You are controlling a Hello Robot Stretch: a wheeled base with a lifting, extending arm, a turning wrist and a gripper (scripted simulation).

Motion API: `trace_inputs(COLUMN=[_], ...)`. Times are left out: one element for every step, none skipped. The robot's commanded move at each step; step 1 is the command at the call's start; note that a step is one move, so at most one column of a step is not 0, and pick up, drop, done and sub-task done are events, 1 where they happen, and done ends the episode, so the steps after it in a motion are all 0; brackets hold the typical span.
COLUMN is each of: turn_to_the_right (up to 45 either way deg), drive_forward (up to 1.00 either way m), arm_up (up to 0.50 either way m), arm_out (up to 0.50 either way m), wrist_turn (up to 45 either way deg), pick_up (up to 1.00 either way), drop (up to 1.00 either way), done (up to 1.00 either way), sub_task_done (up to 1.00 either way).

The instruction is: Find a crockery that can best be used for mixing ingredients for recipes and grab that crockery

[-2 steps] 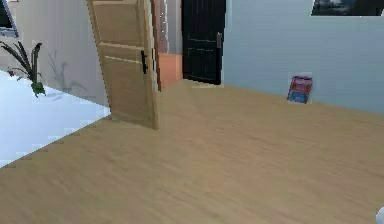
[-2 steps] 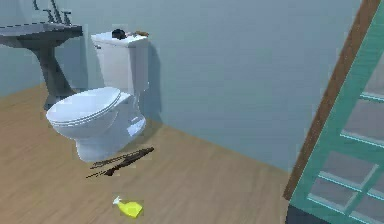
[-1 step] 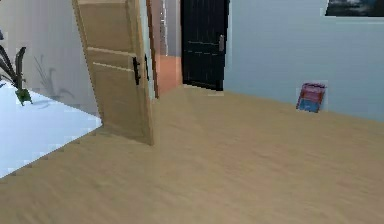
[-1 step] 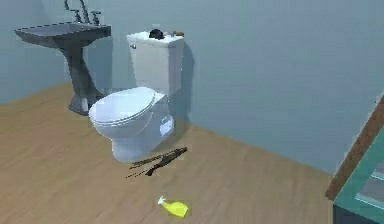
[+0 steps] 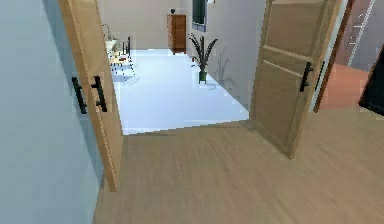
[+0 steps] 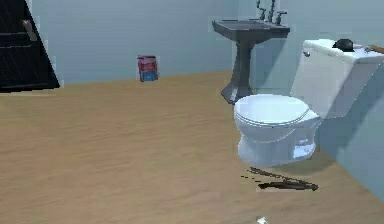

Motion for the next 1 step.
trace_inputs(turn_to_the_right=[-6.0], drive_forward=[0.00], arm_up=[0.00], arm_out=[0.00], wrist_turn=[0.0], pick_up=[0.00], drop=[0.00], done=[0.00], sub_task_done=[0.00])
